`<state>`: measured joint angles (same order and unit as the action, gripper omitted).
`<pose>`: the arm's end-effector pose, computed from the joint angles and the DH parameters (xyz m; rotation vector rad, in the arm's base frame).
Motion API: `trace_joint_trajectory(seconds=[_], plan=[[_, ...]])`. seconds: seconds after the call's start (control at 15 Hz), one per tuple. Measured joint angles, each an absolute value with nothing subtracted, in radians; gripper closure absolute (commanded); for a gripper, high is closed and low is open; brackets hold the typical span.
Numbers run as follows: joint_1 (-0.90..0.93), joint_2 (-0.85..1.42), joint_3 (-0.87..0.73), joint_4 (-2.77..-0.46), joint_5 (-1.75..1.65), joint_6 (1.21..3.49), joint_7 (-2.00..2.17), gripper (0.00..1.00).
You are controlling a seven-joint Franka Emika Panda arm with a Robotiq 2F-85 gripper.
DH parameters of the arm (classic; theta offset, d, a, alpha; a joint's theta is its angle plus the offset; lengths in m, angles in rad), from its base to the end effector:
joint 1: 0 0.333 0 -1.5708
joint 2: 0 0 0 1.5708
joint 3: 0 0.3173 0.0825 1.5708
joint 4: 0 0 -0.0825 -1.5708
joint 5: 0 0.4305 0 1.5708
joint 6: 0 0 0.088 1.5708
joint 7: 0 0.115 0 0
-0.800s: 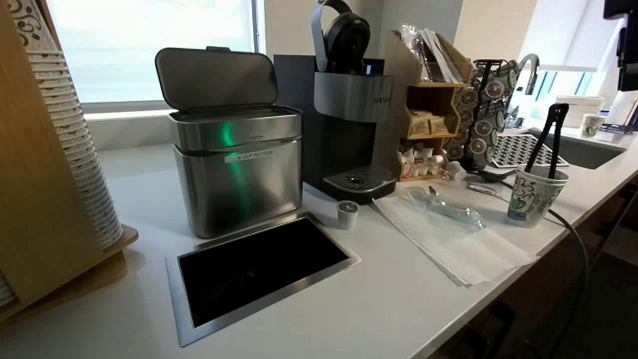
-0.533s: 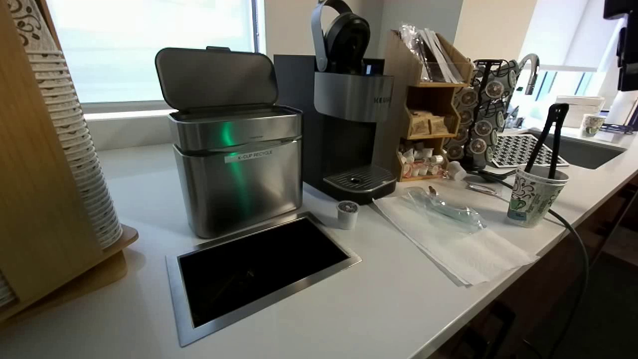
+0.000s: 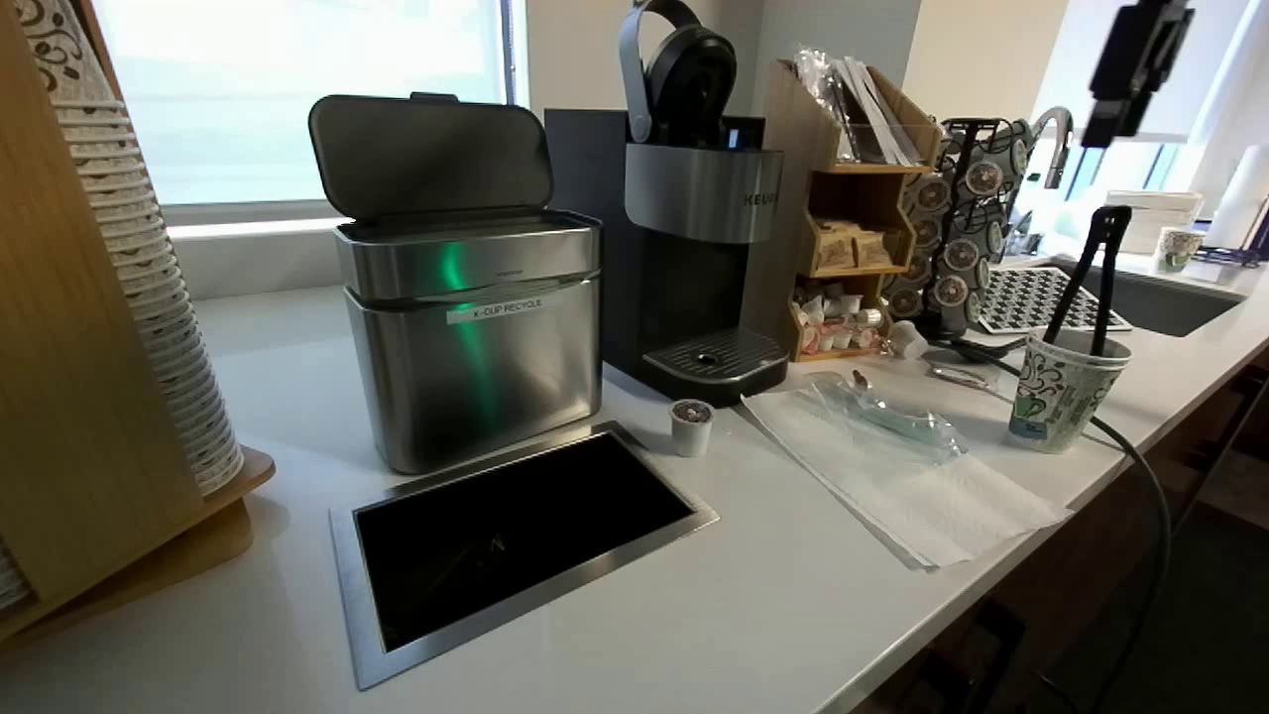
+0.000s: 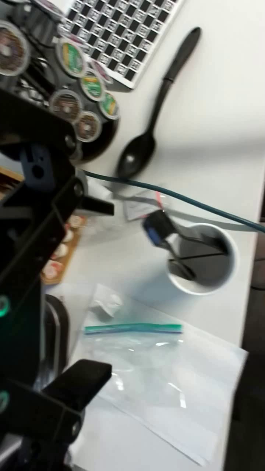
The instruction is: Put the straw into the cup
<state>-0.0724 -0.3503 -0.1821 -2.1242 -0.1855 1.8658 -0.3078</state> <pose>0.4846 -0.1501 0.5442 2.9993 0.1617 0.0787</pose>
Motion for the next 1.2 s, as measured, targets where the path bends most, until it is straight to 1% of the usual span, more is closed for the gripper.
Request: trace_joint_trajectory(seconds=[0.27, 0.53, 0.67, 0.93, 1.2], plan=[[-0.064, -0.221, -0.103, -1.975, -0.202, 2.094, -0.136, 0.0], [-0.076, -0.058, -0.079, -1.791, -0.295, 2.239, 0.055, 0.0], [-0.082, -0.007, -0.081, -1.729, -0.333, 2.256, 0.115, 0.0], [-0.082, -0.007, -0.08, -1.729, -0.333, 2.256, 0.112, 0.0], [-0.085, 0.015, -0.089, -1.726, -0.331, 2.256, 0.277, 0.0]])
